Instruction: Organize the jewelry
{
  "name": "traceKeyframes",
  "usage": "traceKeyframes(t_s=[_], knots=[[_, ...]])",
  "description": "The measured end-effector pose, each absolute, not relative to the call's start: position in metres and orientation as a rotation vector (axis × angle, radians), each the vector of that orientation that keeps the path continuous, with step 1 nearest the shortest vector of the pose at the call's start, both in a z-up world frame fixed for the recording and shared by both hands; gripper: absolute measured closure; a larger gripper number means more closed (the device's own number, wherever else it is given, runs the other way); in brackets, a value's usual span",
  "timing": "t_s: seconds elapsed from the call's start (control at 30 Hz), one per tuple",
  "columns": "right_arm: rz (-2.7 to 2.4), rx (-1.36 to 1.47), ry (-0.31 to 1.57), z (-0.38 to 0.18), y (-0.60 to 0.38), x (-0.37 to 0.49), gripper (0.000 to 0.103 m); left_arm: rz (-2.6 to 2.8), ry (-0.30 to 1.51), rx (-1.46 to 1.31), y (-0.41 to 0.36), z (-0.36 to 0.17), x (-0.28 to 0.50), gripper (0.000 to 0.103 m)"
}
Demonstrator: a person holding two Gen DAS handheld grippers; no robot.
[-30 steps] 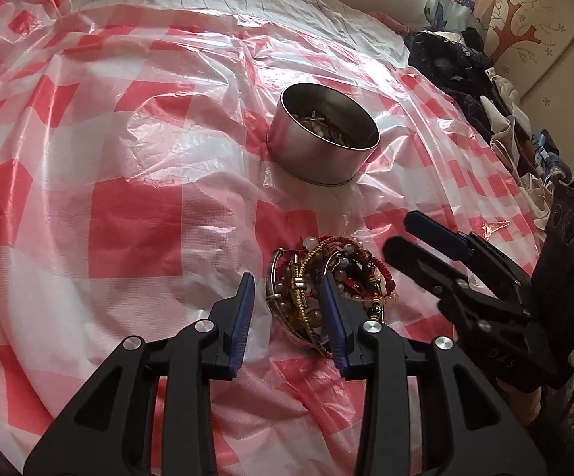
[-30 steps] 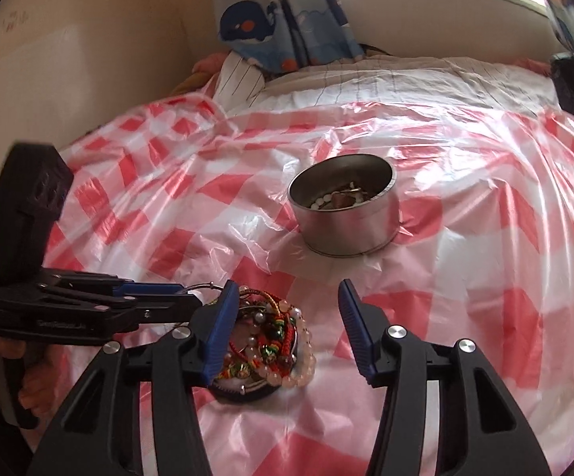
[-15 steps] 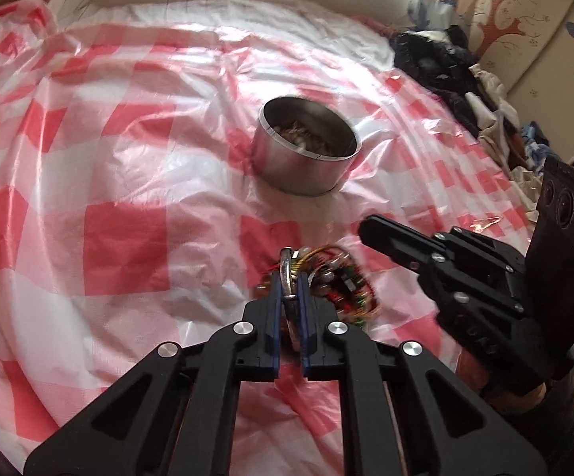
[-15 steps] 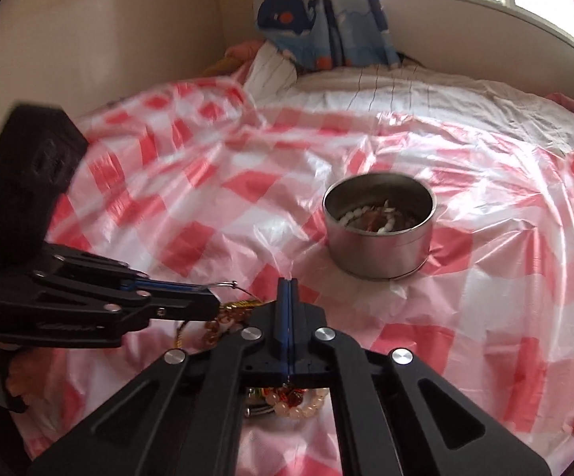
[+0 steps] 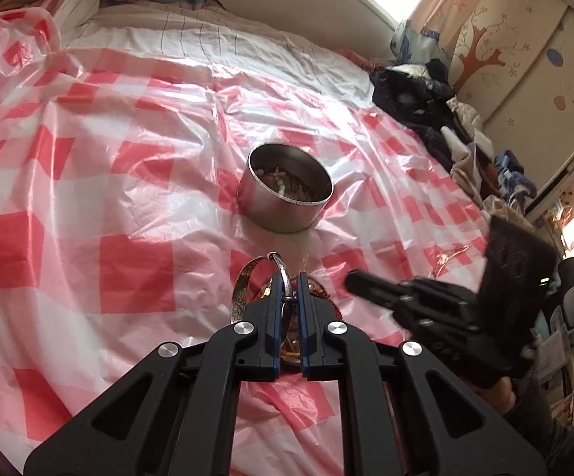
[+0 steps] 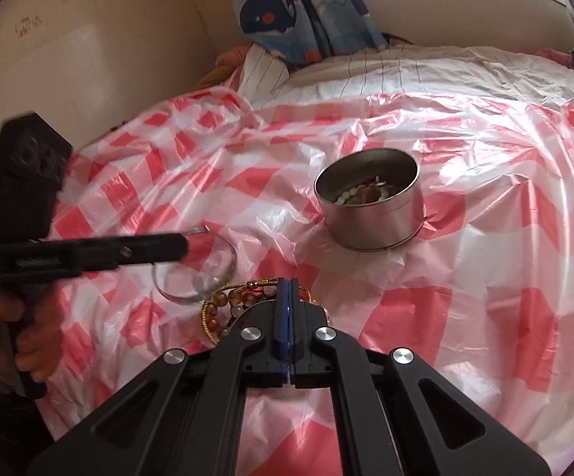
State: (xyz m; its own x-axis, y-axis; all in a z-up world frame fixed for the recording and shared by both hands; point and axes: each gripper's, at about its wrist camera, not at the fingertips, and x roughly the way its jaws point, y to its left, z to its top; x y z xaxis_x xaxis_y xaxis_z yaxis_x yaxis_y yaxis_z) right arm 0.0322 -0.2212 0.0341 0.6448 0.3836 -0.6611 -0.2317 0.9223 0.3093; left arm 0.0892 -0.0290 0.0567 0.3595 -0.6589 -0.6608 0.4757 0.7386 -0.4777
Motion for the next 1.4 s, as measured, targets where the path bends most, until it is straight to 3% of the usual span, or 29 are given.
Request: traceKeyframes(t_s=[0.1,0.13,0.17,0.2,0.23,0.27,0.37,0.4,0.43,0.47,0.77,1.4], knots=[[0.346,0.156,0.831,0.024,-0.213,0.044,0.102,-0.755,0.924,-0.25,-0.024,0.064,0.091,0.097],[0.349,0.144,0.842,0.021,-0.211,0.049,0.096,-0.752,0.92,-0.25,-0.024,0.064,0.092,0.097],[0.346,0.131,0.85,0.018,-0.209,0.052,0.084,-0.75,0.921,-0.25,-0.023,0.064,0.092,0.097],[0.332,0.109,0.85,0.017,-0.207,0.053,0.052,-0.747,0.924,-0.251,-0.023,0.064,0.093,0.097],[0.314,0.079,0.834,0.016,-0.205,0.053,0.045,-0.742,0.929,-0.251,-0.023,0.063,0.094,0.097],[0.327,0.062,0.833,0.016,-0.202,0.054,0.046,-0.74,0.932,-0.252,-0.023,0.062,0.094,0.097],[0.334,0.025,0.849,0.012,-0.196,0.056,0.069,-0.739,0.93,-0.247,-0.024,0.062,0.094,0.097],[0.339,0.024,0.863,0.01,-0.196,0.057,0.085,-0.739,0.929,-0.246,-0.024,0.062,0.093,0.097],[0.328,0.017,0.866,0.009,-0.196,0.057,0.094,-0.739,0.93,-0.245,-0.024,0.062,0.094,0.097],[0.324,0.014,0.861,0.01,-0.197,0.056,0.098,-0.736,0.932,-0.245,-0.024,0.061,0.094,0.097],[0.398,0.272,0.671,0.064,-0.234,0.003,0.099,-0.754,0.929,-0.262,-0.025,0.061,0.094,0.097],[0.232,0.388,0.598,0.076,-0.278,0.011,0.099,-0.85,0.853,-0.238,-0.059,0.081,0.097,0.097]])
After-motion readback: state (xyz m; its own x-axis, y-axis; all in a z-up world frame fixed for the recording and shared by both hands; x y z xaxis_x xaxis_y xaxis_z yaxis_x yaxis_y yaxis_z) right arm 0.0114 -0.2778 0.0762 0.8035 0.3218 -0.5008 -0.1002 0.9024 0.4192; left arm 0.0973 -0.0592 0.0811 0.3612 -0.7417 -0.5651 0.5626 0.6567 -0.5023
